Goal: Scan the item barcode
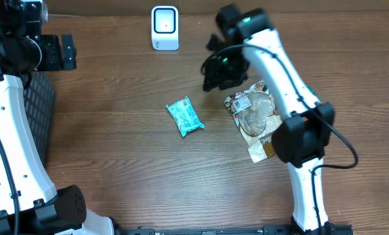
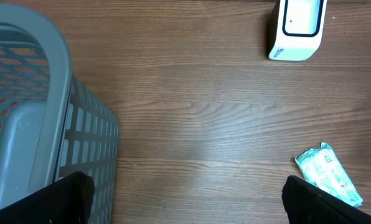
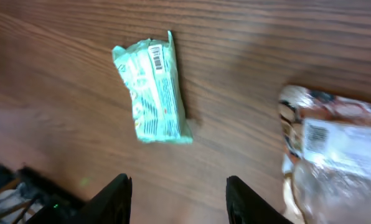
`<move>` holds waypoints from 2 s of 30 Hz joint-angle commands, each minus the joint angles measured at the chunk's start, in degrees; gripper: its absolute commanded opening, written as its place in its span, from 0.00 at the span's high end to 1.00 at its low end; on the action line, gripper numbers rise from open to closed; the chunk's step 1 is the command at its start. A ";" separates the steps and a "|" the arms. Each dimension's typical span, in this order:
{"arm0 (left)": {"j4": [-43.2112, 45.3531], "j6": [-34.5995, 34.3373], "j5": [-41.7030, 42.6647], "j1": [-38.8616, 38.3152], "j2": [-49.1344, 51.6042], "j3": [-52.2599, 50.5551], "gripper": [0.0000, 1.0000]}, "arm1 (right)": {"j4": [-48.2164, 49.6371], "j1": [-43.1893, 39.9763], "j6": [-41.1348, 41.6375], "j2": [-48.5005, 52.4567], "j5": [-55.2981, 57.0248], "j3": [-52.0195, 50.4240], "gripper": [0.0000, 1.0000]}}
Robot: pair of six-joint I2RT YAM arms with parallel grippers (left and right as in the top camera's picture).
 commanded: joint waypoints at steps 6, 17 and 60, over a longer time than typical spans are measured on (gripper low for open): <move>0.07 1.07 -0.04 0.13 0.15 1.16 0.00 | -1.53 -0.20 -4.11 -2.34 -4.07 -1.29 0.48; 0.07 1.07 -0.04 0.13 0.15 1.16 0.00 | 11.98 0.83 -4.59 -2.32 -7.41 -18.62 0.50; 0.07 1.07 -0.04 0.13 0.15 1.16 0.00 | 41.07 4.26 7.21 -3.89 -15.08 -42.53 0.96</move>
